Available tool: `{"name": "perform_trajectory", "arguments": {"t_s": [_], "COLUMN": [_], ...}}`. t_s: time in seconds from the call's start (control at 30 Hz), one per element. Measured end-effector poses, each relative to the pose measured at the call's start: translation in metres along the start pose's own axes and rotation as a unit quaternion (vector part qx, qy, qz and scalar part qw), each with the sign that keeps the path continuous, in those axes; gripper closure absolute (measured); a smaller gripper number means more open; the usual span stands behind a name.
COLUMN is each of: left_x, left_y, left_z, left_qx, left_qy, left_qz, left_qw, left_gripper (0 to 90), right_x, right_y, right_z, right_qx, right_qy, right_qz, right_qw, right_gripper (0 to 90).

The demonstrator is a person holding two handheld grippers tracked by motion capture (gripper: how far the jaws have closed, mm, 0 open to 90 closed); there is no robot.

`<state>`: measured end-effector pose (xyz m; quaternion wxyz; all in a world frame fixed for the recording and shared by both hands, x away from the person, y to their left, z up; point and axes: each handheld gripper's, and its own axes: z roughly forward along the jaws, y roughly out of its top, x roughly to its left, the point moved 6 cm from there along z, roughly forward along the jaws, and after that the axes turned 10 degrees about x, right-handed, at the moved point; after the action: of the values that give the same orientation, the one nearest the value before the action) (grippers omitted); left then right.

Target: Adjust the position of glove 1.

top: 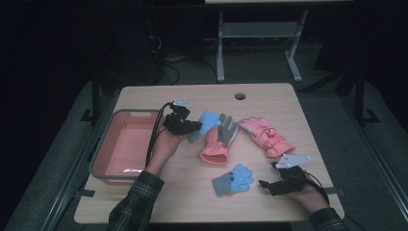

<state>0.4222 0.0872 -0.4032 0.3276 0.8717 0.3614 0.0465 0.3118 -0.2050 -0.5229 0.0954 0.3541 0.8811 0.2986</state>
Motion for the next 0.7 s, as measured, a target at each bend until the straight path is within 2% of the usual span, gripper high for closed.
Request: {"name": "perform_trajectory", "arguments": {"t_s": [0.07,0.13,0.33,0.37,0.5,0.7], "left_x": [-0.01,-0.019,-0.046,-0.052,-0.068,-0.087], "left_y": [-0.002,-0.004,-0.011,-0.013,-0.022,-0.034], "left_z": [-0.001,-0.002,0.002,0.004,0.011,0.024], "left_qx": [0.0,0.005,0.008,0.011,0.021,0.037], "left_qy": [-0.013,-0.018,-0.045,-0.052,-0.07,-0.087], "left_qz": [0.011,0.025,0.044,0.052,0.061,0.077], "left_qw": [0.9998,0.9995,0.998,0.9972,0.9955,0.9926], "left_gripper": [88.1,88.2,88.2,88.2,88.1,88.1], "right_x": [0.0,0.0,0.0,0.0,0.0,0.0], "right_y": [0.0,0.0,0.0,0.0,0.0,0.0], "right_z": [0.0,0.0,0.0,0.0,0.0,0.0], "right_qx": [0.0,0.0,0.001,0.0,0.0,0.0], "right_qy": [0.0,0.0,-0.001,-0.002,-0.001,-0.001], "right_qz": [0.0,0.0,-0.004,-0.004,-0.003,-0.004], "right_qw": [1.0,1.0,1.0,1.0,1.0,1.0], "right_gripper": [13.1,13.1,13.0,13.1,13.0,13.0]}}
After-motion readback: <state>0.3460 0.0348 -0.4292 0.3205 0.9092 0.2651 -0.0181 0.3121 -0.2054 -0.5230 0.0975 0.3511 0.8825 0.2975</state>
